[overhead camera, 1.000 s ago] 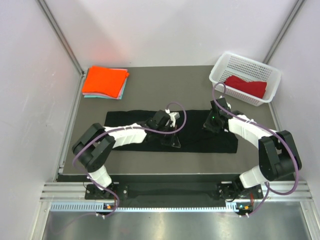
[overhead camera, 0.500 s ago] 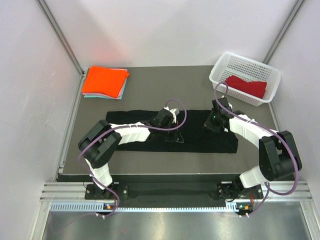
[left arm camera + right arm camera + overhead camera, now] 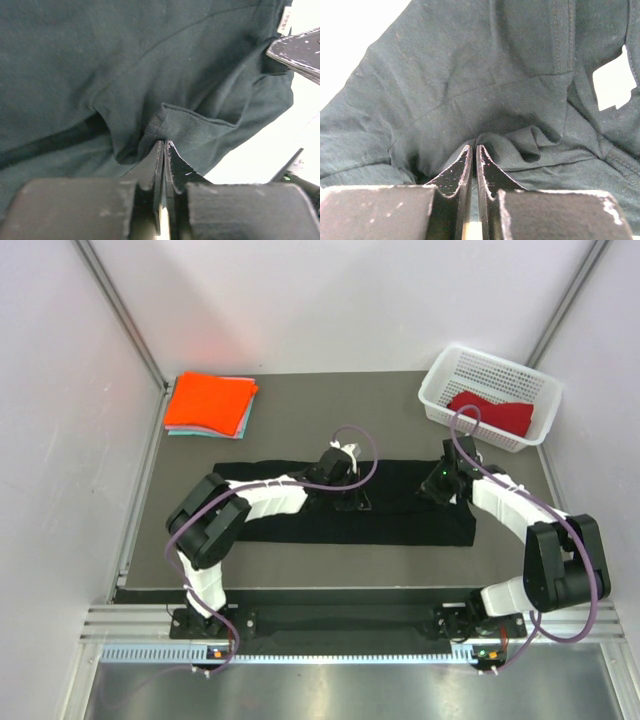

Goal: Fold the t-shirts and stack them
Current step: Fold the tshirt

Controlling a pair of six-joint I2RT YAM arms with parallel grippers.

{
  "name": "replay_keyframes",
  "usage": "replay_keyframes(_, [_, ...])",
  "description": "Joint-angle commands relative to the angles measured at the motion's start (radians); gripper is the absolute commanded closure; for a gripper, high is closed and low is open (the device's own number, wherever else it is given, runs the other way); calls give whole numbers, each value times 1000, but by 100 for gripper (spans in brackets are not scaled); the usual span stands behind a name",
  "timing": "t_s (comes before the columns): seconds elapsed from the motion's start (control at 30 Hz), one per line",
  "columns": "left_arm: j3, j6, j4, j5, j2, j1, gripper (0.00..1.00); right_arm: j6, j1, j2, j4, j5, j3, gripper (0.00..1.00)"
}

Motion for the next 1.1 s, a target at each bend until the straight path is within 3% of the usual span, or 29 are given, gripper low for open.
replay_keyframes(0.0, [64,63,4,-20,6,5,91,25,-22,-11,47,-46,-6,94])
replay_keyframes(0.23, [74,108,-39,-63,13,17,84,45,-51,12,91,-97,14,85])
replay_keyframes(0.37, [80,115,-39,-60,22,22,80,50,-63,26,90,-97,40,84])
replay_keyframes(0.47, [83,148,-67,-47,17,22,73,63,-85,44,104,-114,34,85])
replay_keyframes(0.67, [109,253,-81,25,2,37,62,63,-91,57,119,-125,17,87])
replay_keyframes(1.07, [126,321,-52,228,37,94,57,59,-94,69,128,-137,18,87])
